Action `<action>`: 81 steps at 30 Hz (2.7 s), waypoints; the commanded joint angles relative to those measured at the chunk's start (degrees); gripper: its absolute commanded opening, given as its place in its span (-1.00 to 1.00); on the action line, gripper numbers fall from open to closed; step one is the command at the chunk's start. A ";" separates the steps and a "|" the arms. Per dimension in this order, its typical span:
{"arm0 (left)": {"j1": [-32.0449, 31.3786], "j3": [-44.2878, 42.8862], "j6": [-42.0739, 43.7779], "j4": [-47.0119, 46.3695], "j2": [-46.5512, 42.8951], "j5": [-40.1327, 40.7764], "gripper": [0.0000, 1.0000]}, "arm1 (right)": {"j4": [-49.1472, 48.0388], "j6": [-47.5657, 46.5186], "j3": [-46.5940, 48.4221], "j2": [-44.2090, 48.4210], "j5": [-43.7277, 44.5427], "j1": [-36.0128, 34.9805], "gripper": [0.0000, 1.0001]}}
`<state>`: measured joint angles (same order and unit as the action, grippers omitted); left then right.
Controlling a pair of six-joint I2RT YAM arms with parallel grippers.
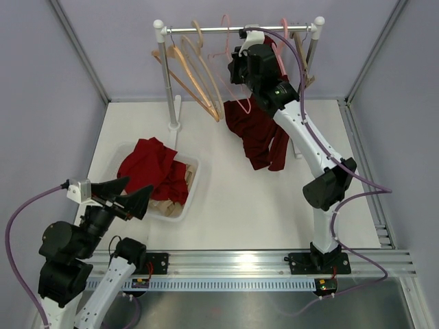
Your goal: Remove the t-shirt from the hanger
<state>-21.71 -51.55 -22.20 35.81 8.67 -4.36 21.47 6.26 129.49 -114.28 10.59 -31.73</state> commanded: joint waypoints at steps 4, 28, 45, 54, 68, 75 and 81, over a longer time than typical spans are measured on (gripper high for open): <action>0.09 3.29 2.51 -5.21 2.32 -8.19 0.98 | -3.36 1.38 -5.38 2.91 -1.63 0.52 -1.00; 0.09 11.29 5.06 -16.82 5.93 -18.04 0.98 | 24.29 -0.99 2.15 12.16 1.20 11.76 -0.30; -0.96 12.00 6.37 -17.27 6.71 -17.96 0.98 | 28.63 -2.57 18.61 -4.19 -6.54 17.05 -0.23; -0.96 12.00 6.90 -17.27 7.33 -17.35 0.98 | 26.43 -2.48 17.64 -4.99 -6.63 17.05 -0.72; -0.96 12.09 6.55 -17.27 8.03 -17.61 0.98 | 7.28 -0.73 5.00 6.25 -6.73 16.70 -1.00; -0.96 12.00 5.67 -17.53 8.12 -19.02 0.98 | -0.38 -1.08 -4.77 11.97 -5.32 16.17 -1.00; -1.05 11.91 4.53 -18.41 9.88 -21.83 0.98 | -3.54 0.50 -14.34 17.33 -5.23 15.91 -1.00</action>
<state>-22.57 -39.38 -16.71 20.80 17.10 -22.50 26.17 5.76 117.84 -101.91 4.93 -15.33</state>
